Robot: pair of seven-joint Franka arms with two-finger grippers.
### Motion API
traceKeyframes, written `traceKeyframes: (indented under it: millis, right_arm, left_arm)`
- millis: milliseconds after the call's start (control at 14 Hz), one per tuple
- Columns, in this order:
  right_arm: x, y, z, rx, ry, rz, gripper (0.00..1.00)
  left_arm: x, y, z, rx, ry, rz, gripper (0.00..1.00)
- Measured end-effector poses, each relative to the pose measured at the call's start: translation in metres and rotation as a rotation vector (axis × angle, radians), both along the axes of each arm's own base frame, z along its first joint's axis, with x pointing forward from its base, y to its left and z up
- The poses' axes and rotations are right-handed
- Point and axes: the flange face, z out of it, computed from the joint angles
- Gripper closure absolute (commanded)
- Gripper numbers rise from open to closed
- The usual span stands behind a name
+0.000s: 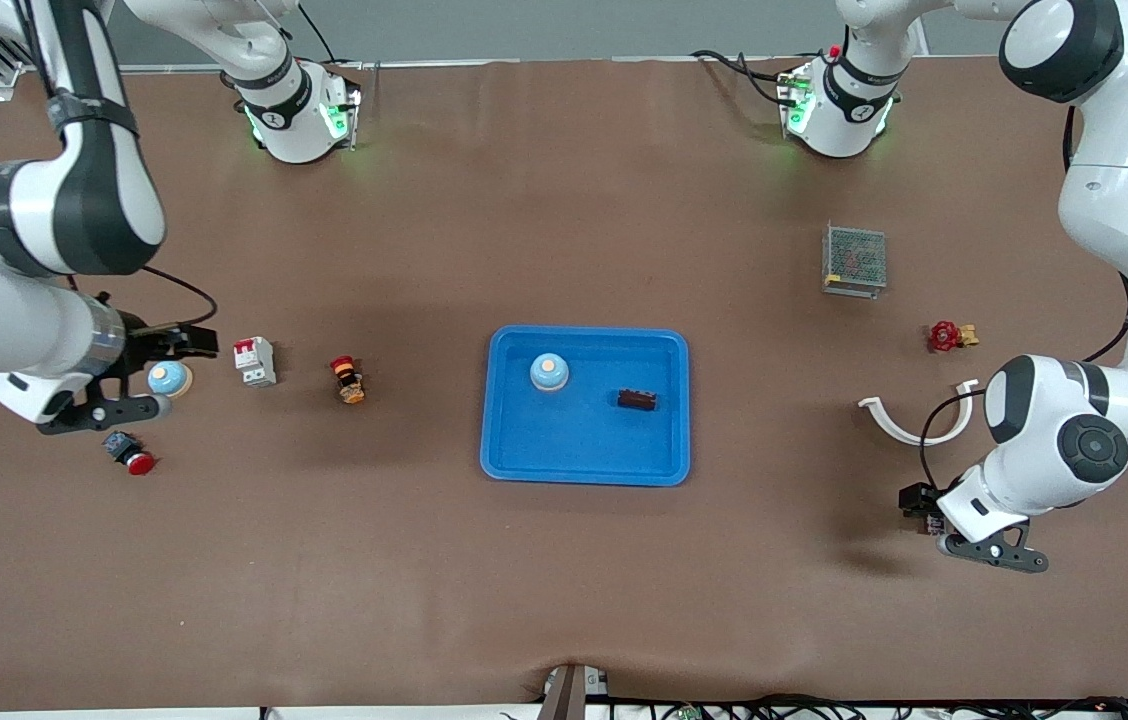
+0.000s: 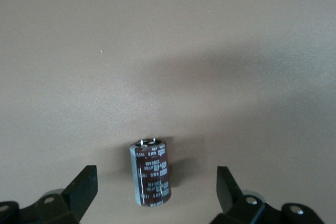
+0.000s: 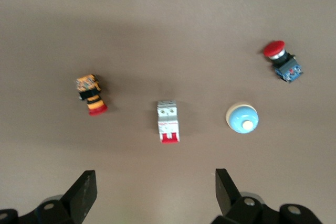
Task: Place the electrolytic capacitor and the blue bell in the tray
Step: 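Grasp a second capacitor with the left gripper while the right gripper reaches a bell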
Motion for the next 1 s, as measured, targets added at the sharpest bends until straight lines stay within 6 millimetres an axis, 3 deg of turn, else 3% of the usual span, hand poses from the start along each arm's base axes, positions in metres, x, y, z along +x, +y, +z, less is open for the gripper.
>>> traceKeyframes:
  millis: [143, 215, 287, 358, 717, 860, 1003]
  right_arm:
    - [-0.015, -0.024, -0.002, 0.011, 0.003, -0.002, 0.0]
    - [-0.022, -0.038, -0.005, 0.018, -0.004, 0.0, 0.0]
    - [-0.027, -0.053, -0.009, 0.025, -0.015, 0.007, 0.0]
    - [-0.031, -0.072, -0.016, 0.034, -0.03, 0.016, 0.0]
    - [-0.054, -0.163, -0.074, 0.047, -0.145, 0.045, 0.0]
    - [-0.067, -0.179, -0.096, 0.041, -0.179, 0.042, 0.0]
    - [-0.076, -0.18, -0.115, 0.035, -0.206, 0.045, 0.0]
  left_arm:
    - [-0.001, 0.007, -0.007, -0.016, 0.0, 0.019, 0.04]
    - [-0.001, 0.011, -0.01, -0.021, -0.002, 0.026, 0.22]
    - [-0.001, 0.014, -0.014, -0.027, -0.005, 0.034, 0.72]
    - [-0.001, 0.016, -0.017, -0.043, -0.002, 0.056, 1.0]
    - [-0.001, 0.015, -0.016, -0.087, 0.001, 0.153, 1.0]
    - [0.0, 0.015, -0.015, -0.088, -0.001, 0.158, 1.0]
    - [0.001, 0.016, -0.013, -0.11, -0.001, 0.216, 1.0]
